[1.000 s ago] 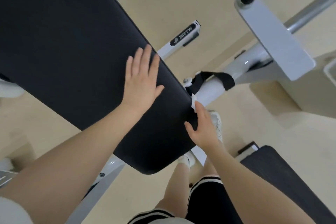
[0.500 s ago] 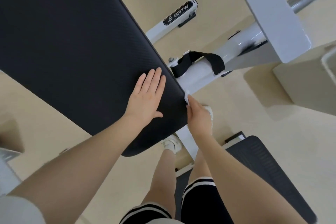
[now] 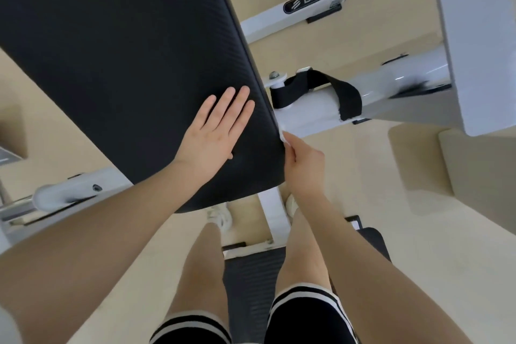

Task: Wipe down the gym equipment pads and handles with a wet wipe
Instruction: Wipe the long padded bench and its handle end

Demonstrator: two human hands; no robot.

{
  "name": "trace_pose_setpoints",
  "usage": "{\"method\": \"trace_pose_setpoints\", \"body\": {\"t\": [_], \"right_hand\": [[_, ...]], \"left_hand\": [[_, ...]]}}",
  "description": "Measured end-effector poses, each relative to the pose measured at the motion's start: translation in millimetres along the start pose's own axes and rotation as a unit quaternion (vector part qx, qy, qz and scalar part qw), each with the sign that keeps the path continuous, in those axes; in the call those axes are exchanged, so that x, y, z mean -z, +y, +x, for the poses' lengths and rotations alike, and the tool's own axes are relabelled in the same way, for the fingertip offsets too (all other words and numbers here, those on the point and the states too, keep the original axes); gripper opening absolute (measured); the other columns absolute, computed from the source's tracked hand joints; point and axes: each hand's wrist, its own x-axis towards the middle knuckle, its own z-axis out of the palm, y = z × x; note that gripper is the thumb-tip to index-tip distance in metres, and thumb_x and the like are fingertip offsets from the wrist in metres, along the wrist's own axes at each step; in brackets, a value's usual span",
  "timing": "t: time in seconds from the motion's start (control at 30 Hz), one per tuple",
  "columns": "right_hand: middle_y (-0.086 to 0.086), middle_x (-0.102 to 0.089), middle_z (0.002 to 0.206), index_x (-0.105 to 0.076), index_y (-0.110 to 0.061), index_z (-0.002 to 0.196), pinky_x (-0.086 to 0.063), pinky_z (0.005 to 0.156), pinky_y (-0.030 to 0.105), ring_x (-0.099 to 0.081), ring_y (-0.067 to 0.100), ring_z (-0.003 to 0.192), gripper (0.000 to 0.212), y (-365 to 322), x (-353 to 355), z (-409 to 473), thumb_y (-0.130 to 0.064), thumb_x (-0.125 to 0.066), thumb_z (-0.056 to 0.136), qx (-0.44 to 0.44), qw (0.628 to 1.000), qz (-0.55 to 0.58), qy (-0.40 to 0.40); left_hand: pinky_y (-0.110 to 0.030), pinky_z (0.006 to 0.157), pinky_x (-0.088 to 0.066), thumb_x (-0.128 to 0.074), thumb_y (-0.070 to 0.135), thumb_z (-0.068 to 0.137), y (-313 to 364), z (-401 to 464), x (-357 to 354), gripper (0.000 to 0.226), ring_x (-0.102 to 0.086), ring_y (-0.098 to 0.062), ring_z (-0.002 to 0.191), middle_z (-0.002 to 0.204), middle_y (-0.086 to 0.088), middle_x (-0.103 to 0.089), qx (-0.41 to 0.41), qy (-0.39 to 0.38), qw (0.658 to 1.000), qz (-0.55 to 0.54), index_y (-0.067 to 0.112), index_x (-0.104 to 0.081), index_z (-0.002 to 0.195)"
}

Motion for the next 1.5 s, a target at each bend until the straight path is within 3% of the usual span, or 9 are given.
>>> {"method": "trace_pose_setpoints", "body": {"t": [0.3,0.5,0.83,0.97,1.03,1.1,1.27,1.4,1.5], "right_hand": [[-0.004,-0.054,0.070,-0.062,-0.019,0.083,-0.039,0.065,0.021,-0.050,0.012,0.068,0.027,26.6,-35.1,-37.6,-0.014,-0.039,0.097,-0.280,0.936,0.198,0.081],[0.031,-0.044,0.134,-0.042,0.012,0.128,-0.046,0.097,0.035,-0.049,0.034,0.117,0.035,8.9,-95.6,-71.5,-0.003,-0.039,0.097,-0.405,0.800,0.434,0.089],[0.025,-0.046,0.135,-0.040,0.001,0.132,-0.052,0.083,0.035,-0.055,0.028,0.101,0.037,-33.6,-194.1,-122.7,-0.002,-0.044,0.095,-0.427,0.791,0.431,-0.082],[0.000,-0.064,0.091,-0.064,-0.012,0.097,-0.051,0.085,0.027,-0.061,0.014,0.087,0.016,-63.8,-174.4,-134.0,-0.008,-0.048,0.095,-0.300,0.907,0.265,-0.134],[-0.013,-0.060,0.080,-0.068,-0.015,0.098,-0.045,0.076,0.012,-0.057,0.000,0.075,0.022,-95.1,-166.4,-127.9,-0.008,-0.047,0.094,-0.089,0.984,0.076,-0.131],[-0.013,-0.066,0.094,-0.068,-0.012,0.110,-0.045,0.077,0.008,-0.059,-0.007,0.081,0.028,-127.7,-173.2,-115.1,-0.004,-0.048,0.093,0.163,0.977,-0.056,-0.128],[0.006,-0.073,0.091,-0.071,-0.007,0.093,-0.055,0.076,0.029,-0.069,0.022,0.086,0.032,-183.2,-222.5,-57.8,0.002,-0.048,0.072,0.618,0.683,-0.387,-0.048],[0.004,-0.061,0.105,-0.057,-0.012,0.105,-0.032,0.102,0.034,-0.052,0.024,0.107,0.019,-185.3,-233.4,-48.2,-0.010,-0.049,0.088,0.534,0.413,-0.692,-0.256],[0.005,-0.057,0.113,-0.050,-0.011,0.117,-0.024,0.108,0.037,-0.045,0.027,0.114,0.026,-163.9,-233.9,-62.8,-0.016,-0.039,0.094,0.517,0.330,-0.741,-0.274]], "left_hand": [[-0.044,0.115,-0.016,-0.076,0.060,0.055,-2.0,1.5,-2.0,0.131,-0.019,-0.030,0.141,0.153,-0.011,-0.007,0.009,0.025,0.999,-0.029,0.007,-0.001,0.148],[-0.043,0.113,-0.022,-0.075,0.036,0.070,5.9,-28.5,-10.8,0.100,-0.028,-0.031,0.140,0.154,-0.011,-0.022,0.011,0.112,0.987,-0.113,0.011,-0.016,0.147],[-0.050,0.111,-0.019,-0.061,0.002,0.078,-30.4,-185.1,-117.7,0.072,-0.012,-0.037,0.137,0.150,-0.026,-0.019,0.192,0.041,0.877,-0.439,0.003,-0.026,0.141],[-0.052,0.109,-0.027,-0.057,-0.002,0.078,-32.6,-227.8,-132.1,0.062,-0.023,-0.038,0.136,0.149,-0.024,-0.025,0.272,0.016,0.805,-0.527,0.002,-0.035,0.136],[-0.048,0.108,-0.033,-0.053,0.000,0.084,-30.9,-239.4,-132.8,0.055,-0.034,-0.036,0.132,0.150,-0.017,-0.028,0.307,-0.009,0.747,-0.589,0.003,-0.039,0.137],[-0.036,0.104,-0.036,-0.047,0.003,0.090,-27.6,-245.6,-132.8,0.049,-0.046,-0.029,0.123,0.148,-0.008,-0.033,0.334,-0.028,0.676,-0.657,0.007,-0.039,0.138],[-0.020,0.095,-0.036,-0.036,0.000,0.093,-12.3,-241.3,-141.7,0.045,-0.052,-0.019,0.119,0.135,-0.001,-0.048,0.422,-0.056,0.406,-0.808,0.014,-0.044,0.135],[-0.015,0.084,-0.036,-0.034,-0.003,0.096,0.5,-229.9,-141.1,0.038,-0.051,-0.014,0.113,0.125,-0.003,-0.054,0.410,-0.077,0.200,-0.887,0.009,-0.050,0.128],[0.001,0.067,-0.038,-0.029,-0.008,0.094,10.6,-221.0,-136.3,0.039,-0.049,-0.004,0.098,0.107,0.004,-0.054,0.351,-0.081,0.171,-0.917,0.013,-0.056,0.113]]}}
